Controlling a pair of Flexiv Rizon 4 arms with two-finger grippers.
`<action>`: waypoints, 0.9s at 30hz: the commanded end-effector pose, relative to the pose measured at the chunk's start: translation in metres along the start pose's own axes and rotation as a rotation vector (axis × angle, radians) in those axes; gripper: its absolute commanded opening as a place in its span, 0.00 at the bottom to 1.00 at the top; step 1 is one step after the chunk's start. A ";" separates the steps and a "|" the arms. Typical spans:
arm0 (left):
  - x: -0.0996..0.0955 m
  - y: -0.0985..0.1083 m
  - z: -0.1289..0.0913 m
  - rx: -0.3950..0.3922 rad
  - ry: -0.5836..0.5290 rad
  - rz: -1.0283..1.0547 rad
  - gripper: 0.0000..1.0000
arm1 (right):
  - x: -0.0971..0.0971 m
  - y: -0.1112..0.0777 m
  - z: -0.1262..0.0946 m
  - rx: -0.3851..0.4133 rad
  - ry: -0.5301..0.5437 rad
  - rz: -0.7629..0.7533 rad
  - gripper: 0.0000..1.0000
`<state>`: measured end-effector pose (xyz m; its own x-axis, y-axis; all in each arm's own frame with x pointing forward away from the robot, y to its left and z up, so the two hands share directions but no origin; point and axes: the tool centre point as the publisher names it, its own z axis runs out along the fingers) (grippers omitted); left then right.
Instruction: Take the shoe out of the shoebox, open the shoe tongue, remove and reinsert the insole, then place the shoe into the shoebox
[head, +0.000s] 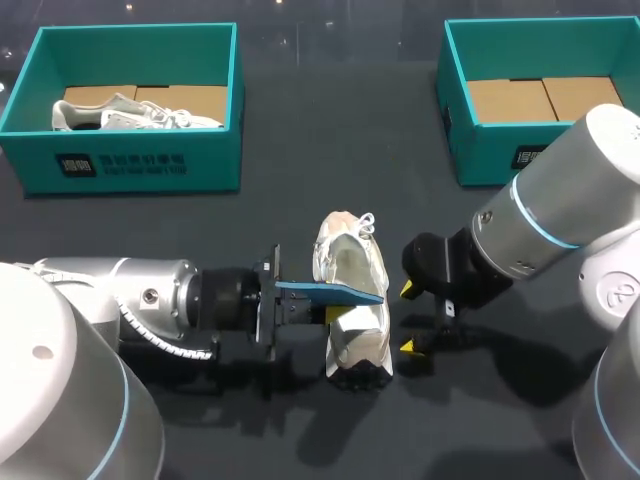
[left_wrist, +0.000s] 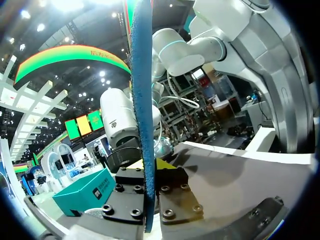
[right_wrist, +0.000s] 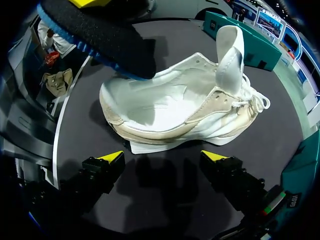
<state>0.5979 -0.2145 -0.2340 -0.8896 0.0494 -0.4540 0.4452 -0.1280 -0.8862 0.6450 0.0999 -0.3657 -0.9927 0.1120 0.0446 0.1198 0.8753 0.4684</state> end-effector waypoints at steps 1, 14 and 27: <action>0.001 0.000 0.001 -0.001 -0.002 0.001 0.00 | 0.001 -0.001 0.000 -0.001 -0.002 0.000 1.00; 0.005 0.007 0.012 0.000 0.036 0.081 0.00 | 0.001 -0.001 0.000 -0.001 -0.002 0.000 1.00; 0.011 0.013 0.017 -0.021 -0.011 0.073 0.00 | 0.001 -0.001 0.000 -0.001 -0.002 0.000 1.00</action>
<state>0.5980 -0.2288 -0.2495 -0.8544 0.0451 -0.5177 0.5097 -0.1208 -0.8518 0.6449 0.1000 -0.3657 -0.9927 0.1125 0.0438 0.1199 0.8755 0.4680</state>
